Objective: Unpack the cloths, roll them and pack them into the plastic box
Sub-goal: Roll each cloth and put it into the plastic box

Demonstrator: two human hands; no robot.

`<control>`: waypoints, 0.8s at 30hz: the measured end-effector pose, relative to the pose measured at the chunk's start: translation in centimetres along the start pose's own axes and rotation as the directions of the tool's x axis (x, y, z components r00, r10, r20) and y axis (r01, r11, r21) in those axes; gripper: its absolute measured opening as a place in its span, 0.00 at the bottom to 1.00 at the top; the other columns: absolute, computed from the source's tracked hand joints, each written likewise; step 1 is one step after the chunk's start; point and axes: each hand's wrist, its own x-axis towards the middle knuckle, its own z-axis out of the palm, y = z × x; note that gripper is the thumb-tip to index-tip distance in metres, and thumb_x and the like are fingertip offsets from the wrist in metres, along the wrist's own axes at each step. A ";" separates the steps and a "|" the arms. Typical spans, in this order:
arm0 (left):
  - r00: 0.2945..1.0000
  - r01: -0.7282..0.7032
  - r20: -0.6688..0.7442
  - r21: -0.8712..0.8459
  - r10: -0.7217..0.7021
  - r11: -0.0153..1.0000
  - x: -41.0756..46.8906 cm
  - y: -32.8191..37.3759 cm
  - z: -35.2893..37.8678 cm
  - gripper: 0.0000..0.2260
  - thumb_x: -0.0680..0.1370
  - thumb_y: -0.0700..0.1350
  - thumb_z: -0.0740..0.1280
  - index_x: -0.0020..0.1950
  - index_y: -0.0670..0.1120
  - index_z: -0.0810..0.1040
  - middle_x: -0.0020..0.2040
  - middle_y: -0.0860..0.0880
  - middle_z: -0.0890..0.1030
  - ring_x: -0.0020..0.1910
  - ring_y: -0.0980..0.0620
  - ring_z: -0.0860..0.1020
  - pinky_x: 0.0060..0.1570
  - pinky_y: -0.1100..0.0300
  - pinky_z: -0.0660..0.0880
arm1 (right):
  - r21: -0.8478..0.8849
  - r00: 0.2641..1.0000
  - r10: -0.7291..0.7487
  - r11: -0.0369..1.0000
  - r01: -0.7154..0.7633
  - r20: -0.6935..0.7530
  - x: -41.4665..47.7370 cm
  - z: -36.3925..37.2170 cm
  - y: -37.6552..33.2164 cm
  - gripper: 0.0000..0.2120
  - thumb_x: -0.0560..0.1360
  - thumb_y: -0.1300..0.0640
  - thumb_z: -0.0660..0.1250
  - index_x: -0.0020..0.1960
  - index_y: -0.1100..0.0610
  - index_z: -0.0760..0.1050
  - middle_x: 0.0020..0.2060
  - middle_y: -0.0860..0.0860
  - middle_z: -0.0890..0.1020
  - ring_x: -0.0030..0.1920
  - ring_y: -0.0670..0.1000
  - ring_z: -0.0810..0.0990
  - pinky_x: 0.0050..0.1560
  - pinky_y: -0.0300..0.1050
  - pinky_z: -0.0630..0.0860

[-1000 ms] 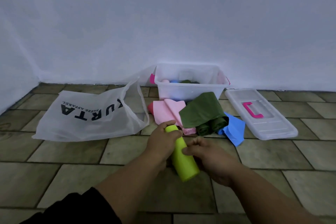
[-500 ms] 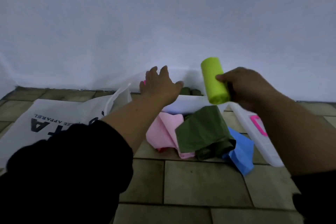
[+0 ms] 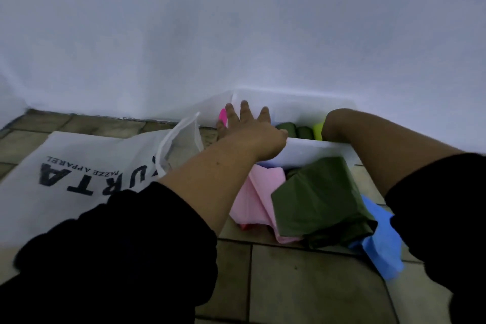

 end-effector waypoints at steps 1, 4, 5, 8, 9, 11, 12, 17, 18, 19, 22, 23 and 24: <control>1.000 -0.001 0.002 0.002 0.001 1.000 0.0 0.0 0.0 0.31 0.79 0.62 0.50 0.77 0.55 0.42 0.78 0.45 0.37 0.74 0.39 0.35 0.71 0.38 0.40 | -0.025 1.000 0.004 1.000 -0.005 -0.027 -0.2 -0.1 0.1 0.08 0.77 0.60 0.60 0.52 0.61 0.75 0.43 0.56 0.74 0.45 0.54 0.72 0.46 0.44 0.69; 1.000 -0.005 0.005 0.000 0.005 1.000 0.1 -0.1 0.1 0.31 0.79 0.62 0.50 0.77 0.55 0.42 0.78 0.45 0.37 0.74 0.38 0.34 0.71 0.38 0.39 | 0.003 0.997 -0.029 1.000 0.030 -0.069 -0.3 -0.7 0.2 0.05 0.75 0.60 0.63 0.48 0.61 0.76 0.35 0.54 0.73 0.37 0.53 0.74 0.35 0.44 0.72; 1.000 -0.004 0.006 -0.003 0.004 1.000 0.2 -0.1 0.1 0.30 0.79 0.62 0.50 0.77 0.55 0.42 0.78 0.46 0.37 0.74 0.38 0.34 0.71 0.37 0.39 | 0.031 0.998 -0.048 0.998 0.050 -0.051 -0.3 -0.7 0.2 0.06 0.75 0.61 0.63 0.49 0.61 0.76 0.36 0.55 0.74 0.36 0.53 0.75 0.32 0.45 0.71; 1.000 -0.005 0.003 -0.006 0.005 1.000 0.2 -0.1 0.3 0.30 0.78 0.63 0.49 0.77 0.55 0.42 0.78 0.46 0.38 0.74 0.38 0.34 0.71 0.38 0.38 | 0.016 0.999 -0.047 0.999 0.047 0.006 -0.6 -0.3 0.4 0.09 0.77 0.61 0.59 0.53 0.63 0.75 0.44 0.56 0.75 0.41 0.54 0.74 0.41 0.47 0.71; 1.000 -0.006 -0.001 -0.002 0.006 1.000 0.2 -0.1 0.3 0.31 0.78 0.63 0.49 0.77 0.55 0.43 0.78 0.46 0.38 0.74 0.38 0.34 0.71 0.38 0.38 | 0.012 0.999 -0.040 0.999 0.040 0.011 -0.6 -0.3 0.5 0.11 0.78 0.61 0.58 0.55 0.63 0.75 0.46 0.56 0.74 0.43 0.54 0.74 0.44 0.47 0.70; 1.000 -0.006 -0.003 0.002 0.006 1.000 0.2 -0.1 0.3 0.31 0.78 0.63 0.49 0.77 0.55 0.42 0.78 0.45 0.38 0.74 0.38 0.34 0.71 0.38 0.38 | 0.035 0.999 -0.037 0.999 0.036 0.026 -0.5 -0.5 0.1 0.12 0.78 0.62 0.59 0.59 0.65 0.74 0.48 0.57 0.73 0.46 0.55 0.73 0.47 0.47 0.71; 1.000 -0.007 -0.002 0.001 0.007 1.000 0.2 -0.1 0.3 0.31 0.78 0.63 0.49 0.77 0.55 0.42 0.78 0.45 0.38 0.74 0.38 0.34 0.71 0.38 0.38 | 0.084 0.998 -0.037 0.996 0.033 0.046 -0.4 -0.6 0.0 0.13 0.78 0.63 0.60 0.60 0.65 0.74 0.49 0.57 0.72 0.47 0.55 0.72 0.49 0.47 0.71; 1.000 -0.006 0.008 -0.004 0.006 1.000 0.3 -0.1 0.3 0.30 0.79 0.63 0.49 0.77 0.55 0.42 0.78 0.46 0.37 0.74 0.39 0.33 0.71 0.38 0.38 | 0.133 0.997 -0.047 0.990 0.038 0.064 -0.8 -1.0 -0.6 0.14 0.78 0.64 0.60 0.62 0.65 0.72 0.55 0.59 0.73 0.55 0.59 0.74 0.50 0.46 0.68; 1.000 -0.005 0.006 -0.003 0.005 1.000 0.3 -0.1 0.3 0.30 0.79 0.63 0.49 0.77 0.55 0.42 0.78 0.46 0.38 0.74 0.39 0.34 0.71 0.38 0.39 | 0.137 0.998 -0.041 0.990 0.035 0.043 -1.1 -0.8 -0.4 0.13 0.78 0.63 0.59 0.60 0.65 0.73 0.56 0.59 0.74 0.53 0.58 0.74 0.49 0.47 0.69; 1.000 -0.004 0.001 -0.002 0.004 1.000 0.3 0.0 0.3 0.30 0.79 0.63 0.49 0.77 0.55 0.42 0.78 0.46 0.38 0.74 0.39 0.34 0.71 0.38 0.39 | 0.174 0.999 -0.045 0.984 0.039 0.026 -1.3 -0.6 0.0 0.12 0.78 0.63 0.58 0.58 0.65 0.74 0.54 0.59 0.74 0.50 0.57 0.74 0.48 0.47 0.69; 0.999 -0.004 -0.036 -0.009 0.004 1.000 0.5 -0.1 0.6 0.31 0.78 0.63 0.50 0.77 0.55 0.44 0.78 0.46 0.41 0.75 0.39 0.36 0.71 0.38 0.41 | 0.385 0.989 -0.053 0.917 0.102 -0.137 -2.0 0.0 1.3 0.14 0.78 0.62 0.58 0.60 0.64 0.75 0.59 0.58 0.77 0.56 0.57 0.77 0.55 0.48 0.74; 0.999 -0.006 -0.054 -0.018 0.005 1.000 0.5 -0.1 0.7 0.31 0.78 0.63 0.50 0.77 0.54 0.46 0.78 0.46 0.43 0.75 0.38 0.37 0.71 0.39 0.41 | 0.504 0.965 -0.038 0.847 0.168 -0.259 -2.3 0.3 2.0 0.14 0.77 0.62 0.59 0.60 0.61 0.76 0.61 0.56 0.78 0.58 0.57 0.77 0.59 0.48 0.74; 0.997 -0.011 -0.076 -0.033 0.009 0.999 0.5 -0.2 0.8 0.31 0.78 0.64 0.51 0.77 0.54 0.47 0.78 0.46 0.45 0.75 0.38 0.38 0.71 0.39 0.43 | 0.624 0.926 0.026 0.746 0.234 -0.377 -3.2 0.8 2.7 0.13 0.75 0.63 0.60 0.57 0.57 0.78 0.59 0.55 0.80 0.58 0.56 0.78 0.59 0.50 0.75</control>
